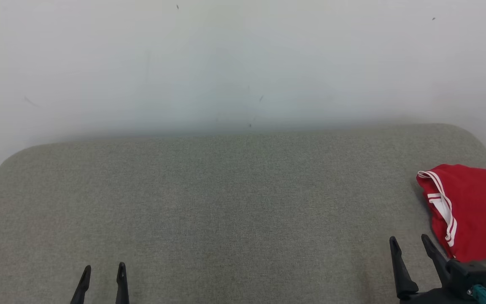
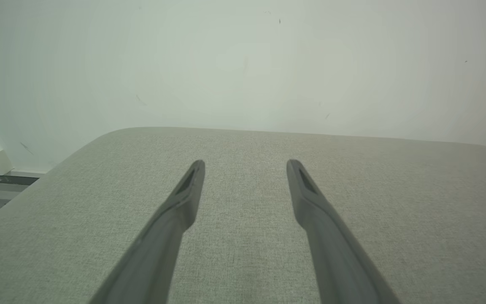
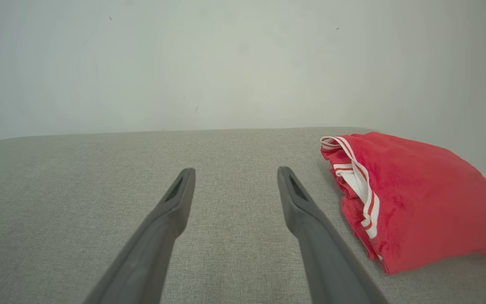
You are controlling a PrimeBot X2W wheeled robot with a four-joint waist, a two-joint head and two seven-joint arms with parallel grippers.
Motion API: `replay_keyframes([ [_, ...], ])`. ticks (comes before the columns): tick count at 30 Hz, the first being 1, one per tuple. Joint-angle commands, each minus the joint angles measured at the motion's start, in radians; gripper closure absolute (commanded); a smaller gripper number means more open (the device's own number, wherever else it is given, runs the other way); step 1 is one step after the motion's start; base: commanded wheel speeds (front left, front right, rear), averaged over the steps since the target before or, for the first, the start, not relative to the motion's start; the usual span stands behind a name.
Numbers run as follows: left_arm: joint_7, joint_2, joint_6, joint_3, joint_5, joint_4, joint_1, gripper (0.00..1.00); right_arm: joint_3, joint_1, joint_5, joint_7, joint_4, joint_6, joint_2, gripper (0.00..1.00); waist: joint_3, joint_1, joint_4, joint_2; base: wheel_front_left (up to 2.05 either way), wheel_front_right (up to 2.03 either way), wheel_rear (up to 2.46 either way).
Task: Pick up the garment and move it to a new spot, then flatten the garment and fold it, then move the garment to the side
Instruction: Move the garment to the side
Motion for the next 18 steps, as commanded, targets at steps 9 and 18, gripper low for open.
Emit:
replay_keyframes([
  [9, -0.003, -0.002, -0.007, 0.016, 0.003, 0.029, 0.013, 0.0, -0.008, 0.03, 0.002, -0.019, 0.019, -0.003, 0.028, 0.0, -0.004, 0.0001, -0.012, 0.0, 0.0, 0.0, 0.0],
  [18, -0.003, -0.004, -0.007, 0.025, 0.012, 0.034, 0.011, 0.0, -0.009, 0.029, -0.007, -0.012, 0.008, -0.003, 0.031, 0.0, -0.002, 0.0001, -0.019, 0.0, 0.0, 0.0, 0.0],
])
